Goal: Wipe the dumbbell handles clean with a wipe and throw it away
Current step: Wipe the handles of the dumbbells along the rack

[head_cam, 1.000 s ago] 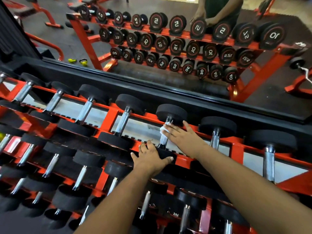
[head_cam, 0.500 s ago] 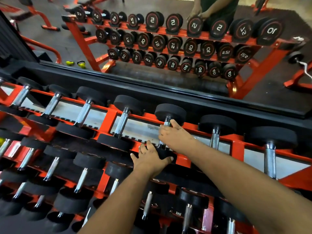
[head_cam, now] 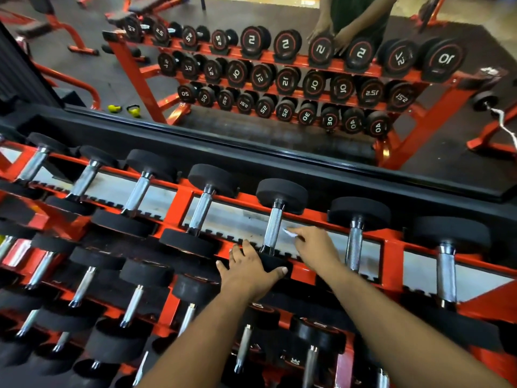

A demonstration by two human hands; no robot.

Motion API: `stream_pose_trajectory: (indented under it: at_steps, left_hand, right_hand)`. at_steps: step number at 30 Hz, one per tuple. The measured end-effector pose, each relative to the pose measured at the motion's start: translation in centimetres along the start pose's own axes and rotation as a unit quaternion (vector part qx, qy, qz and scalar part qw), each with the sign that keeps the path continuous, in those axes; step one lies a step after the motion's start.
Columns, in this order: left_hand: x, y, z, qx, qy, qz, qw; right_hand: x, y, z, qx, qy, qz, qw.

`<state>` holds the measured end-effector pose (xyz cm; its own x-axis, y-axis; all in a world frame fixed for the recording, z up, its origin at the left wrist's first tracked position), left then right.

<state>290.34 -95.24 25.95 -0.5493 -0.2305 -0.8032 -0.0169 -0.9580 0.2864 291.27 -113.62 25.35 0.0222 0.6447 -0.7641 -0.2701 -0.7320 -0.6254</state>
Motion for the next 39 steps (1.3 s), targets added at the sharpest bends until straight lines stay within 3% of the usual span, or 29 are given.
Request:
stream_pose_trajectory:
  at_steps: [2,3,5,9,16,19,23,39]
  left_hand:
    - [0.0,0.0,0.0,-0.001,0.001,0.000,1.000]
    - [0.1,0.0,0.0,-0.002,0.003,0.002,1.000]
    - [0.2,-0.1,-0.2,-0.003,0.006,-0.001,1.000]
    - [0.2,-0.1,-0.3,-0.008,0.000,-0.002,1.000]
    - [0.2,-0.1,-0.3,-0.007,0.007,0.002,1.000]
    - [0.2,-0.1,-0.1,-0.004,0.007,0.002,1.000]
    - [-0.1,0.0,0.0,-0.006,0.004,0.003,1.000]
    - [-0.1,0.0,0.1,0.000,0.004,0.001,1.000]
  right_hand:
    - [2.3,-0.2,0.1,0.152,-0.010,-0.249,0.956]
    - [3.2,-0.8,0.2,0.196,-0.036,-0.318,0.927]
    - [3.8,-2.0,-0.4,0.236,-0.062,-0.387,0.889]
    - [1.7,-4.4,-2.9,0.256,-0.013,-0.512,0.820]
    - [2.0,-4.9,-1.2,0.243,-0.034,-0.457,0.855]
    - [1.6,-5.6,-3.6,0.261,0.005,-0.473,0.841]
    - [2.0,-5.4,-4.8,0.307,-0.020,-0.508,0.805]
    - [2.3,-3.0,-3.9,0.276,-0.067,-0.514,0.809]
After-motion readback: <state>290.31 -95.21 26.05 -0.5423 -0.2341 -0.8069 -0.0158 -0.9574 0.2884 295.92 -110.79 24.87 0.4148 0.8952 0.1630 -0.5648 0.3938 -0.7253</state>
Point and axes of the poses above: each hand's wrist, its own z-axis away from the middle knuckle, its own x-axis out of the palm, y = z × x, the point moved 3 cm from there along -z, towards the middle knuckle, and after that the axes turned 4 degrees about -z, right-handed, at the moved point
